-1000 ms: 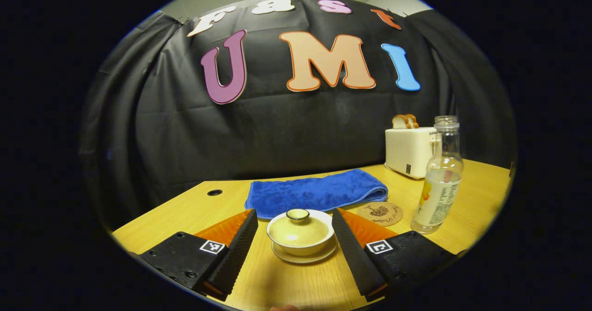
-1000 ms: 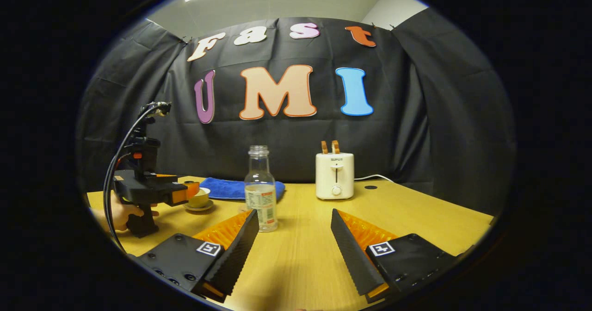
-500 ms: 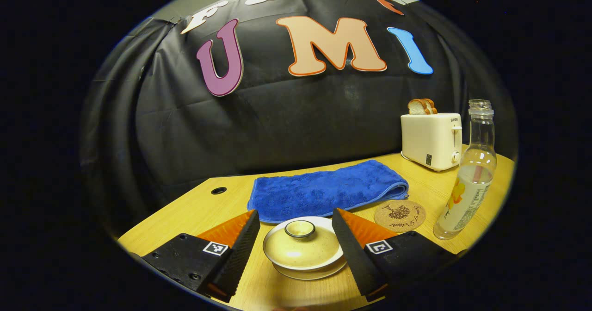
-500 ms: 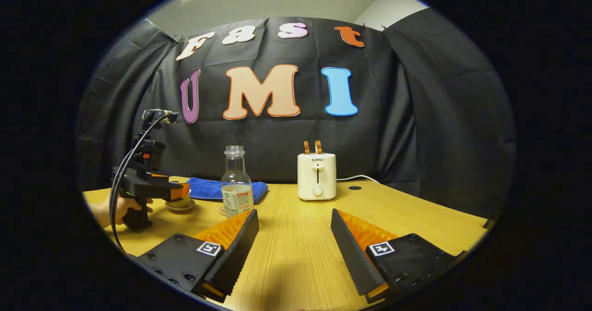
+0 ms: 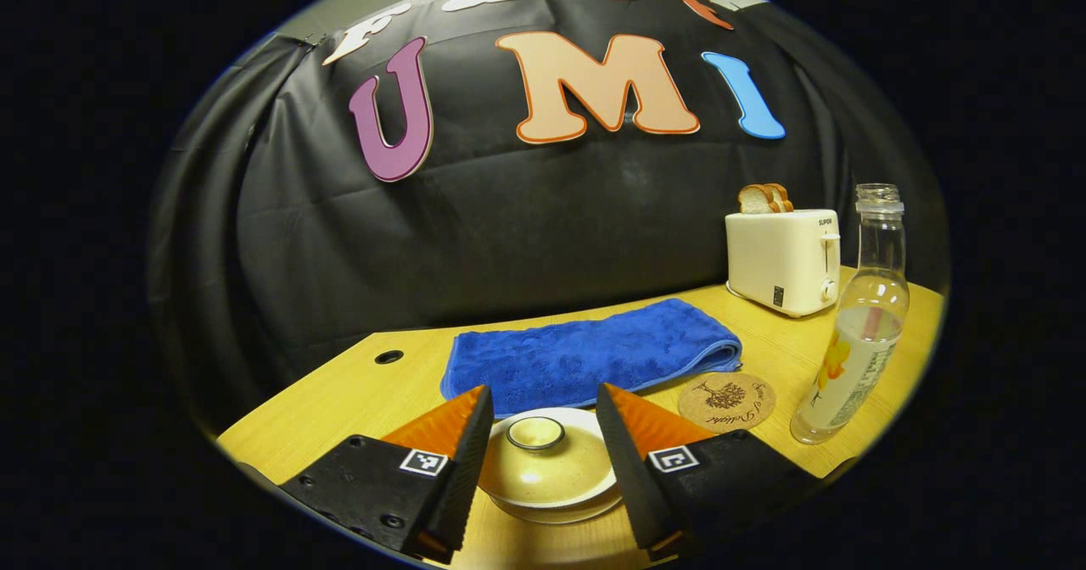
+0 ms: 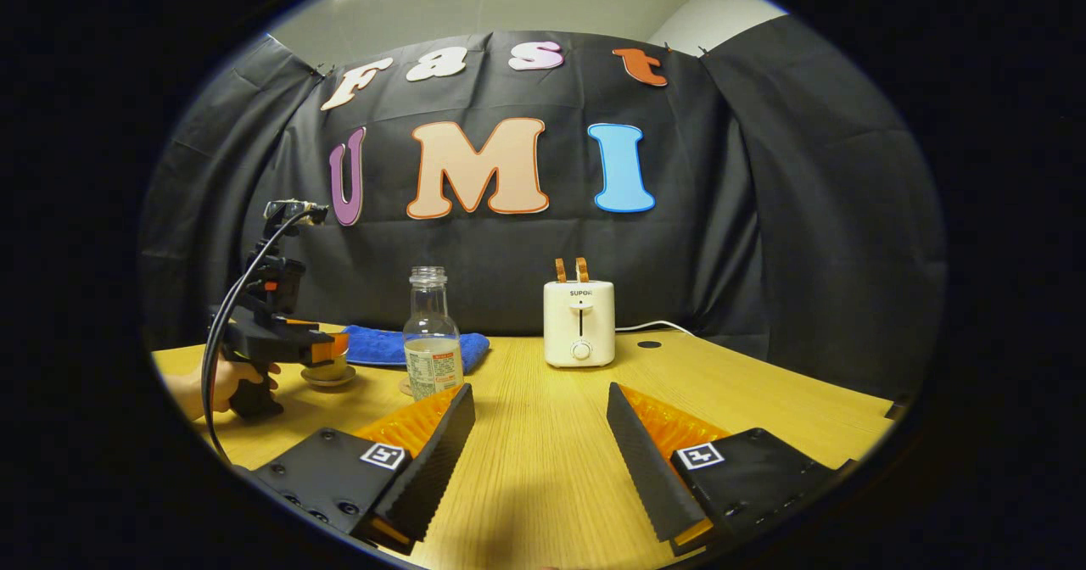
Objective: Open the teacup lid with one hand, grasp the water bottle and pour water into the teacup with the other hand; after pouring, place the water bottle on the coaster and then close the teacup lid.
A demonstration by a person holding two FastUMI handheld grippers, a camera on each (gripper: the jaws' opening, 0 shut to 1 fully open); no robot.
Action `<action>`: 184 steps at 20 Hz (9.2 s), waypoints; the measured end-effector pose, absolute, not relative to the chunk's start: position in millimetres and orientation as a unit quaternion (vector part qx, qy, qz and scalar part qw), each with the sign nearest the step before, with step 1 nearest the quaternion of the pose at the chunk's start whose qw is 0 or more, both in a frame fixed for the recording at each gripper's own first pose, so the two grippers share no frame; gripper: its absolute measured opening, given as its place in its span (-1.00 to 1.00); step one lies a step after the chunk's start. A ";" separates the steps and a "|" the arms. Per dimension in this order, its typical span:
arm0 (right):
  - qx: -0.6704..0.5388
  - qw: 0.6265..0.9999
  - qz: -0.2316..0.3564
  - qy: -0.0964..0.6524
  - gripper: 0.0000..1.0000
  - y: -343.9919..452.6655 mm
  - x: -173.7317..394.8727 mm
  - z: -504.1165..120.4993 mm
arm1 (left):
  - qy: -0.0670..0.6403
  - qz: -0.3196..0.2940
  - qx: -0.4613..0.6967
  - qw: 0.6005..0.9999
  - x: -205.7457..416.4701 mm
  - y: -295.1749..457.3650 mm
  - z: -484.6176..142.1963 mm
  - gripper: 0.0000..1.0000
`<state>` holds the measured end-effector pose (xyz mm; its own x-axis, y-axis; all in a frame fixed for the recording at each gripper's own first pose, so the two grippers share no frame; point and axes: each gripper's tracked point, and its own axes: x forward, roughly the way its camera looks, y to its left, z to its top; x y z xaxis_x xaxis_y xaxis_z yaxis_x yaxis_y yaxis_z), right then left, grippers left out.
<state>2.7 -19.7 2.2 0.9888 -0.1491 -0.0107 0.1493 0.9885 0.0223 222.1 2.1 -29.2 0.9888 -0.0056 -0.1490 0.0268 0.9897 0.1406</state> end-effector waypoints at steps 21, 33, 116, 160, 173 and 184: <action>0.014 0.997 -0.077 0.005 0.97 -21.5 7.7 2.6 | 0.075 -0.011 0.065 0.995 221.4 10.6 -28.9 -0.56; 0.019 1.000 0.013 0.009 0.97 36.3 32.8 0.9 | 0.008 -0.017 0.044 0.999 165.0 15.5 14.9 -0.55; -0.712 0.697 0.072 0.033 0.44 178.4 202.4 -34.4 | 0.000 -0.005 -0.006 1.000 57.7 126.6 -6.8 -0.56; -0.882 0.464 0.068 -0.056 0.43 221.0 202.5 10.9 | 0.001 -0.005 -0.007 1.000 53.6 125.9 -5.4 -0.56; -0.838 0.539 0.083 -0.010 0.44 210.6 203.0 -8.2 | 0.000 -0.001 -0.006 1.000 57.2 126.8 -4.8 -0.56; -0.597 0.784 0.136 0.097 0.43 193.7 196.8 -32.0 | 0.000 0.002 -0.006 1.000 57.5 128.3 -5.9 -0.56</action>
<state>196.8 193.7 -32.0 0.9439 0.0972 -0.3155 -0.3300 0.2497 -0.9104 57.5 128.3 -5.9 1.0000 0.0041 0.0010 -0.0041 0.9999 -0.0120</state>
